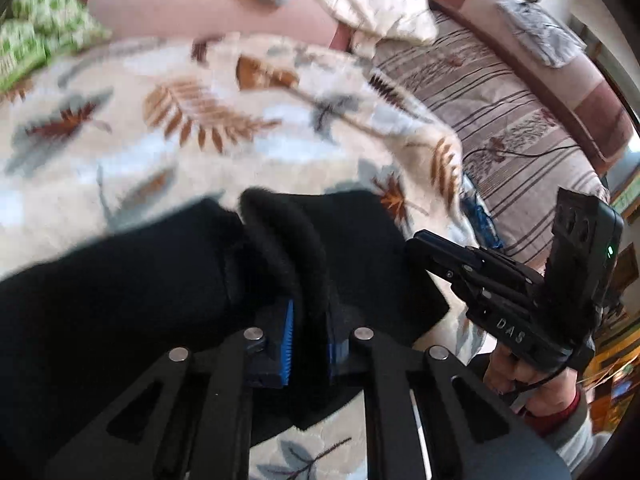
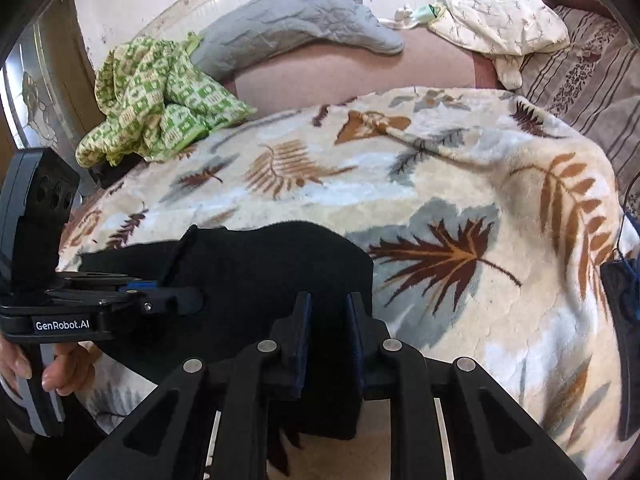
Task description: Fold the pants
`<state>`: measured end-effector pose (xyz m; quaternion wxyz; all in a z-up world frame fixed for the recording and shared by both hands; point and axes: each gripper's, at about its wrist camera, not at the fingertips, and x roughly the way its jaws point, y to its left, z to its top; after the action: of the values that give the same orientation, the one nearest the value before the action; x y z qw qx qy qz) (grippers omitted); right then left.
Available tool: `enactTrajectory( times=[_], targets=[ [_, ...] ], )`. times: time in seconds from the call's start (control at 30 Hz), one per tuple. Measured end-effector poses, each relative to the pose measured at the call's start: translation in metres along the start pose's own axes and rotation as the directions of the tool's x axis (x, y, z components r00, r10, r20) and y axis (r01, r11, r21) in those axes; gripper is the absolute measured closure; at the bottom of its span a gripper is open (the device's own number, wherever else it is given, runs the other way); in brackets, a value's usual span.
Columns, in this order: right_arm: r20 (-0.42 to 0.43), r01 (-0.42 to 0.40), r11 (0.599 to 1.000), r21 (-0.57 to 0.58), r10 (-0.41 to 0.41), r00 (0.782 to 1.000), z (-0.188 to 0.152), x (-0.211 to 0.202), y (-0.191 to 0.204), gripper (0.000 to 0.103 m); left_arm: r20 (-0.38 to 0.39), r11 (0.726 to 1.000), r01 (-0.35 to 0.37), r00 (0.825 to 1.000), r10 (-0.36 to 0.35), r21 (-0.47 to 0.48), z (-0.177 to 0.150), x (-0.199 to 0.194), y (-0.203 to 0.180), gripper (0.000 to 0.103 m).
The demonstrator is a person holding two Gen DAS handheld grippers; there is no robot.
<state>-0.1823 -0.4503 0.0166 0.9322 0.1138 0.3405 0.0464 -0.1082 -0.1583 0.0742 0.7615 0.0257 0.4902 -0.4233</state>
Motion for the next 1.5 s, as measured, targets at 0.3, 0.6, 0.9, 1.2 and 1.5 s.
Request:
enactTrajectory(
  times=[0.3, 0.6, 0.9, 1.2, 1.5],
  targets=[
    [-0.065, -0.017, 1.0, -0.022, 0.015, 0.998, -0.006, 0.027, 0.011, 0.082, -0.054, 0.997, -0.075, 0.996, 0.075, -0.001, -0.012, 0.02, 0.012, 0.091],
    [-0.054, -0.082, 0.997, -0.002, 0.082, 0.995, 0.002, 0.025, 0.014, 0.077, -0.016, 0.99, -0.142, 0.99, 0.141, -0.006, -0.022, 0.034, 0.023, 0.07],
    [-0.019, -0.068, 0.997, -0.027, 0.068, 0.998, -0.007, -0.001, 0.025, 0.069, 0.052, 0.983, -0.174, 0.983, 0.177, -0.065, -0.038, 0.015, 0.034, 0.036],
    [-0.023, -0.051, 0.997, -0.066, 0.05, 0.999, -0.014, -0.009, 0.041, 0.061, 0.152, 0.973, -0.167, 0.97, 0.192, -0.161, -0.06, -0.05, 0.043, 0.023],
    [0.057, 0.016, 0.999, -0.046, -0.013, 0.998, -0.008, -0.03, 0.049, 0.041, 0.217, 0.935, -0.275, 0.921, 0.323, -0.225, -0.081, -0.083, 0.067, 0.019]
  ],
)
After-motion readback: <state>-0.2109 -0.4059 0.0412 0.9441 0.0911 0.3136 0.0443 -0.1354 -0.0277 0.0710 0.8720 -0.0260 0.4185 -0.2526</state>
